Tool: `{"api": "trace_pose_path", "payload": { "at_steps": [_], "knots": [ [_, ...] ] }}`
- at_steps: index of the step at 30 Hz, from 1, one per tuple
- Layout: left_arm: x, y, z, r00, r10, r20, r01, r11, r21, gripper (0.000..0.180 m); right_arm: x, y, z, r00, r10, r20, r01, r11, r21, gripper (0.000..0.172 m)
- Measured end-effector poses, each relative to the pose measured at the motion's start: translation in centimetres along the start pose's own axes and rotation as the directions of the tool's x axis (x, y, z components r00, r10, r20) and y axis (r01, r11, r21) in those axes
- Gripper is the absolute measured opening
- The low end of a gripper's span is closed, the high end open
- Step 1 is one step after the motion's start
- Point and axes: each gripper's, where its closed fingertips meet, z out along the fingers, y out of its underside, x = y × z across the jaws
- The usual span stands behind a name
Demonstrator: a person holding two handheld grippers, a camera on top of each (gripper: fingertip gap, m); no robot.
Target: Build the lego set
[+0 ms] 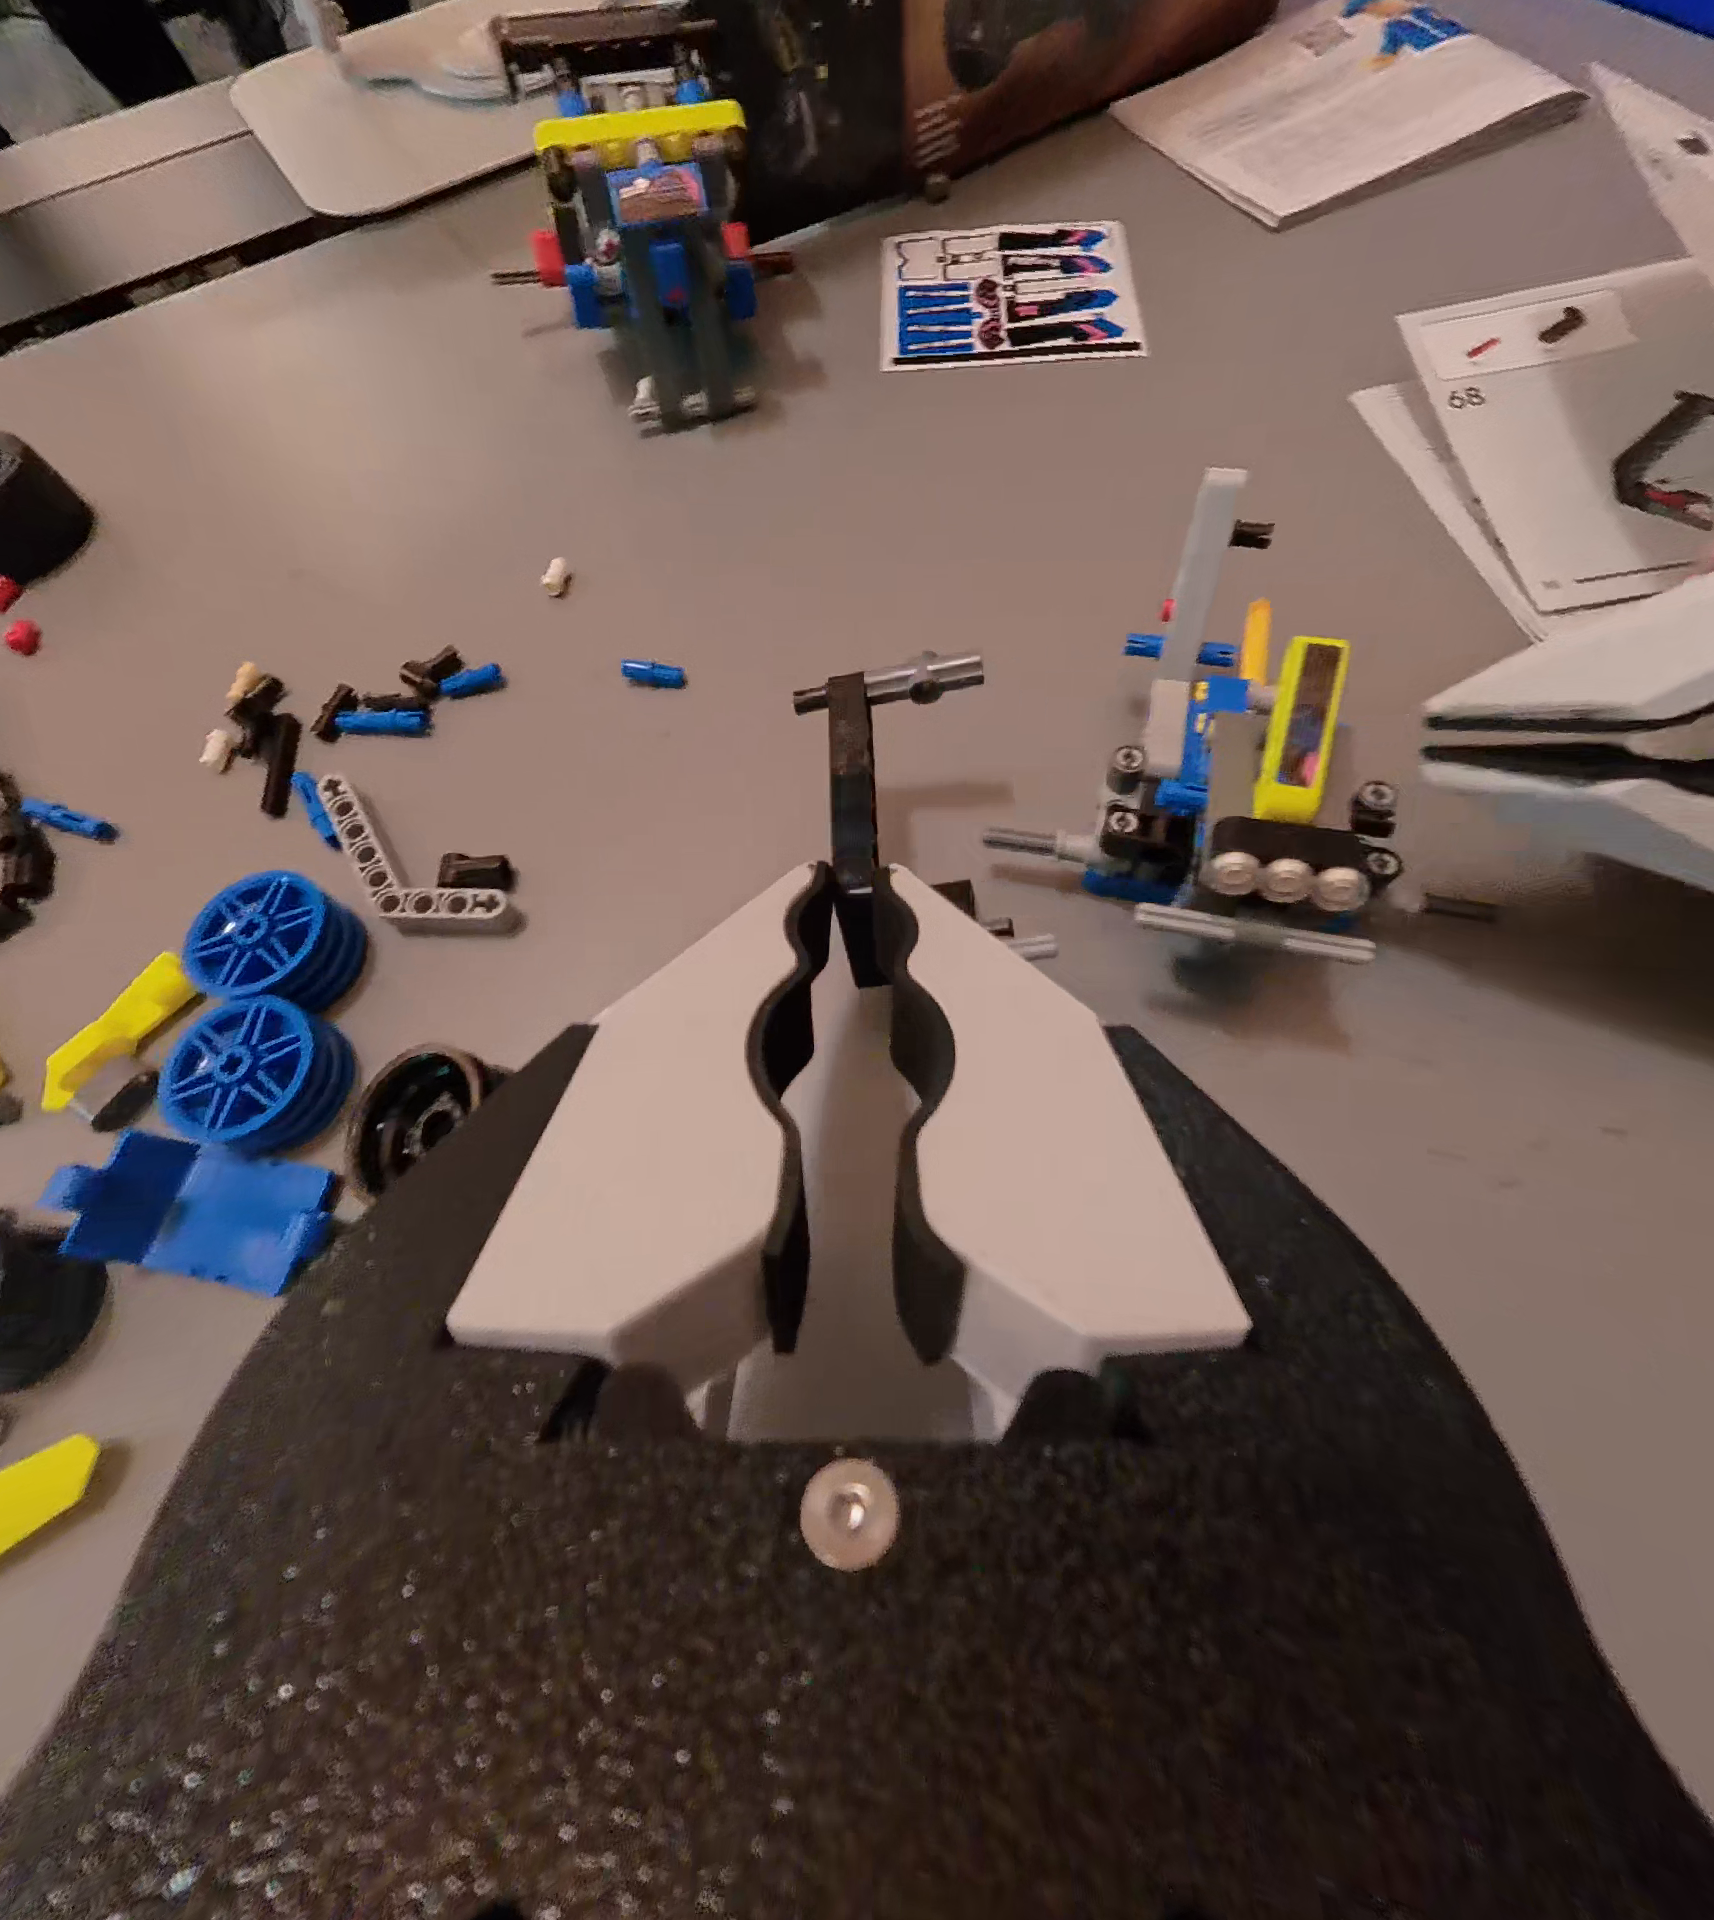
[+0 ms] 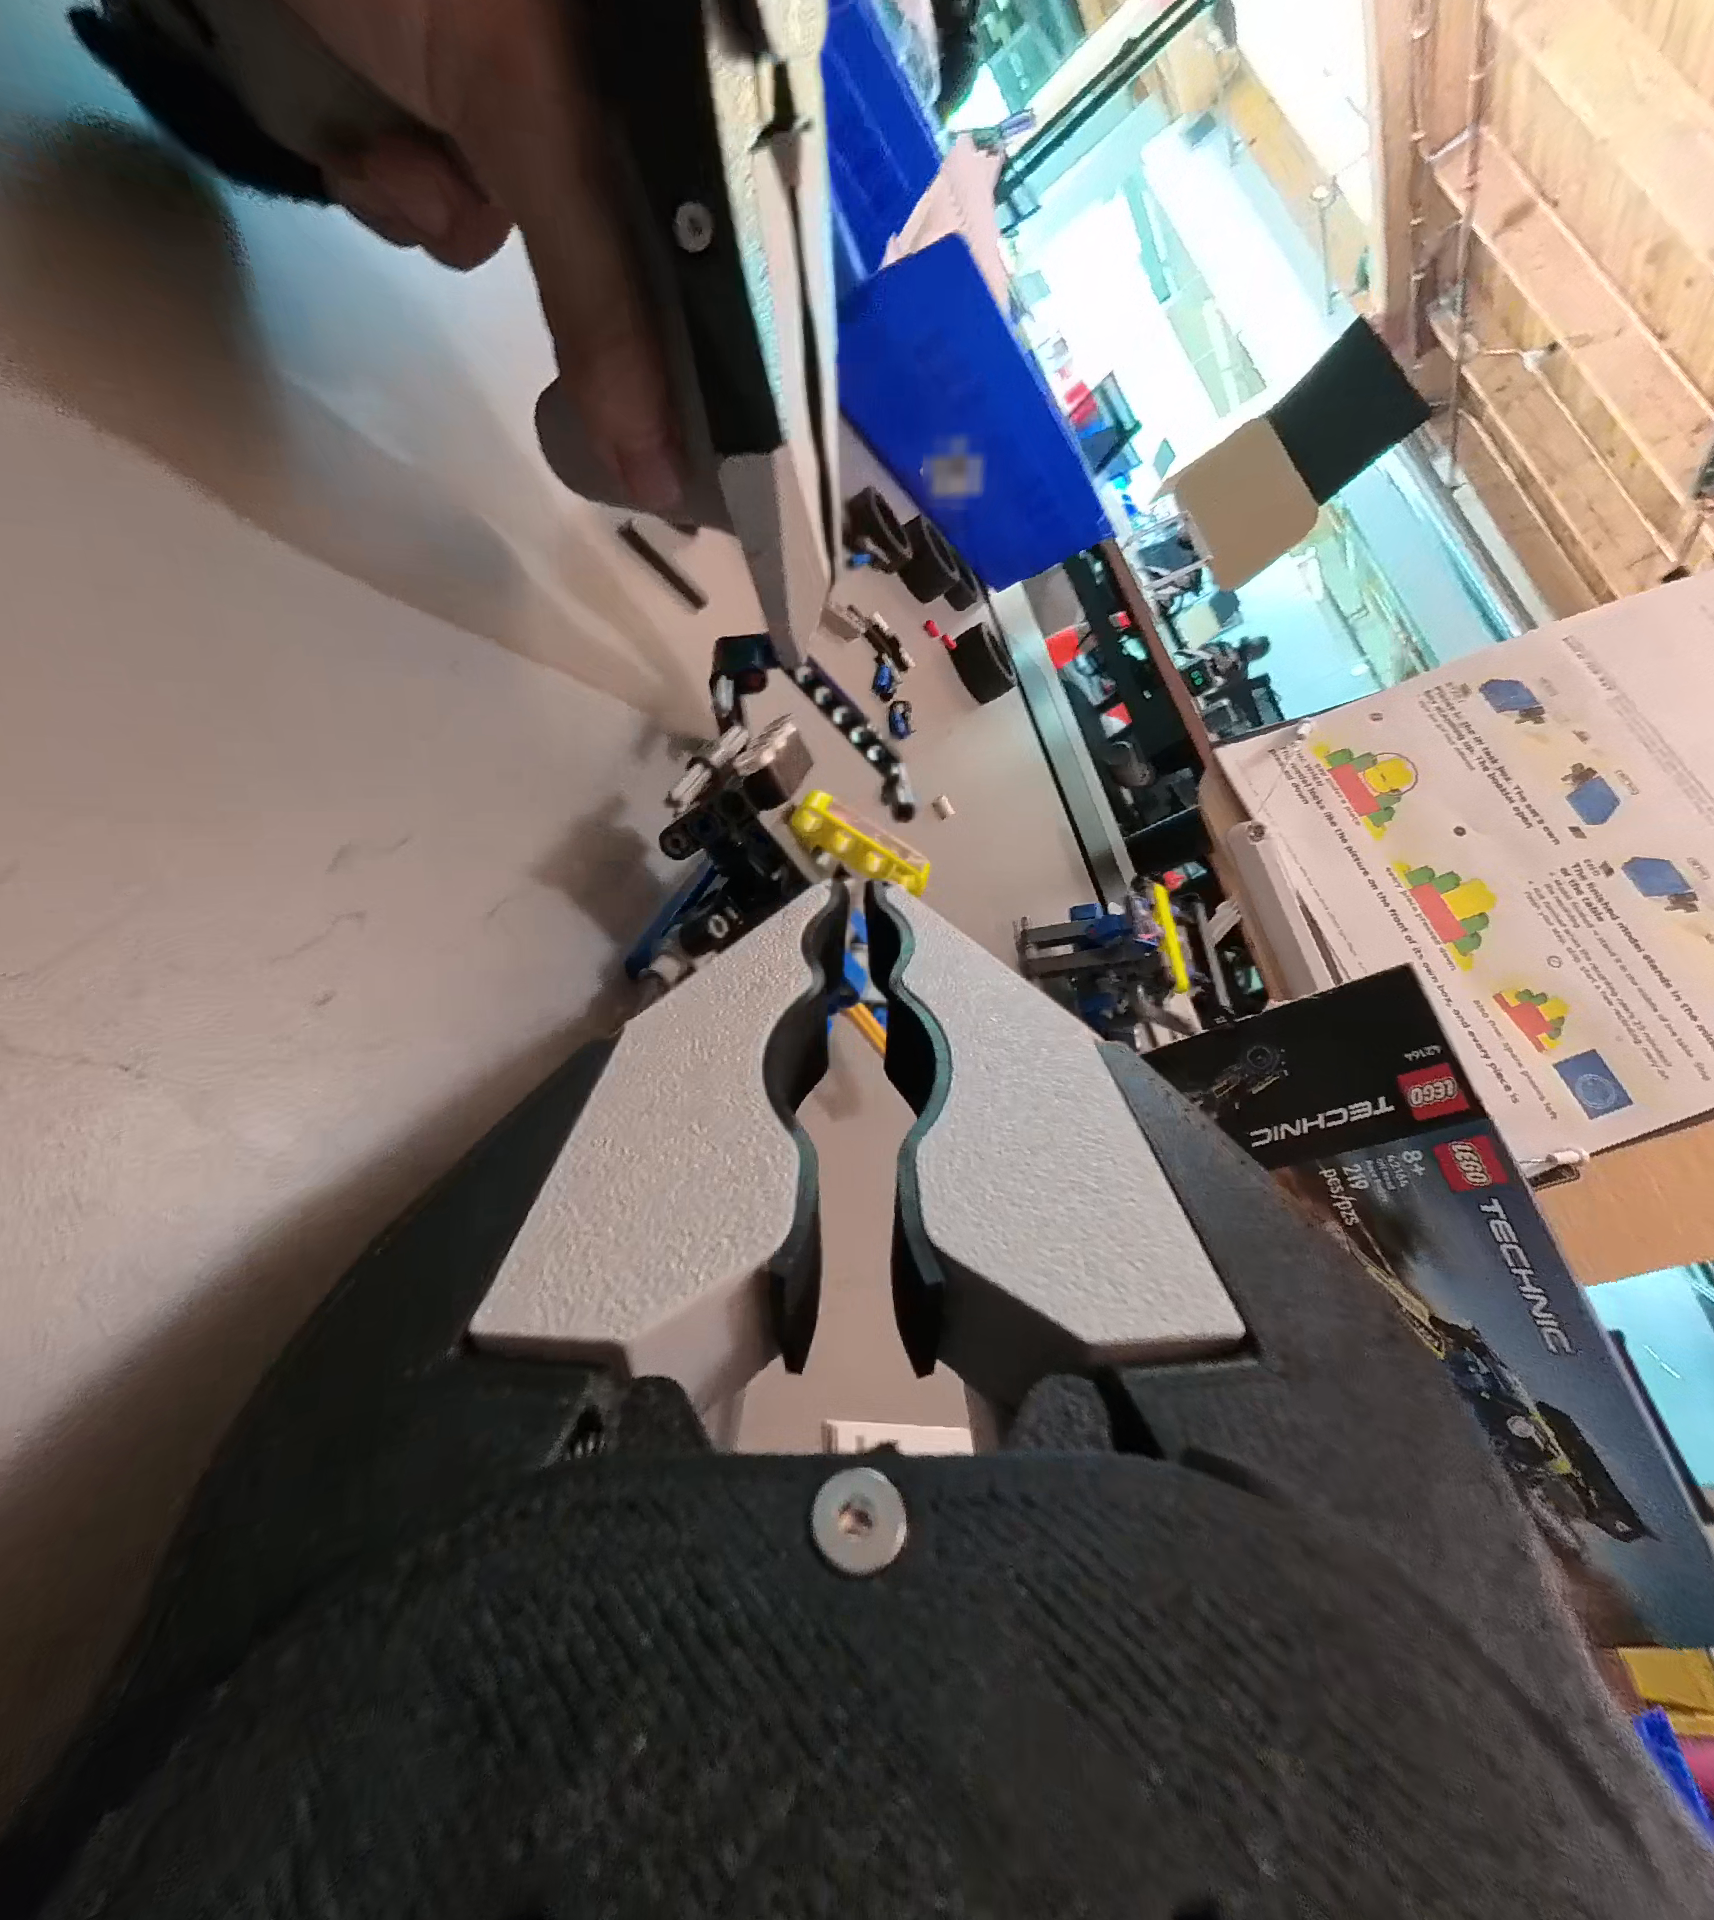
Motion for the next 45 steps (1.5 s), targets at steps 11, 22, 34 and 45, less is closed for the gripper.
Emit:
{"api": "trace_pose_path", "payload": {
  "at_steps": [11, 22, 34, 45],
  "knots": [
    [-0.3, 0.3, -0.6, 0.963, 0.258, 0.081, -0.259, 0.966, 0.004, 0.006, 3.3, -1.1, -2.9, 0.975, -0.061, -0.212, 0.062, 0.998, 0.001, 0.0],
    [-0.1, 2.3, -1.6, 0.993, 0.112, 0.032, -0.11, 0.992, -0.056, 0.011, 6.4, 9.1, -15.7, 0.92, -0.026, -0.39, -0.118, 0.932, -0.342, 0.0],
    [5.7, -7.8, -3.7, 0.989, 0.139, -0.057, -0.123, 0.966, 0.229, 0.031, 7.8, 21.2, -25.4, 0.91, -0.047, -0.412, -0.234, 0.762, -0.604, 0.0],
    [27.2, -9.5, 10.8, 0.735, 0.542, -0.407, -0.525, 0.835, 0.163, 0.0, 5.8, 22.5, -24.3, 0.957, -0.088, -0.277, -0.13, 0.723, -0.678, 0.0]
  ]
}}
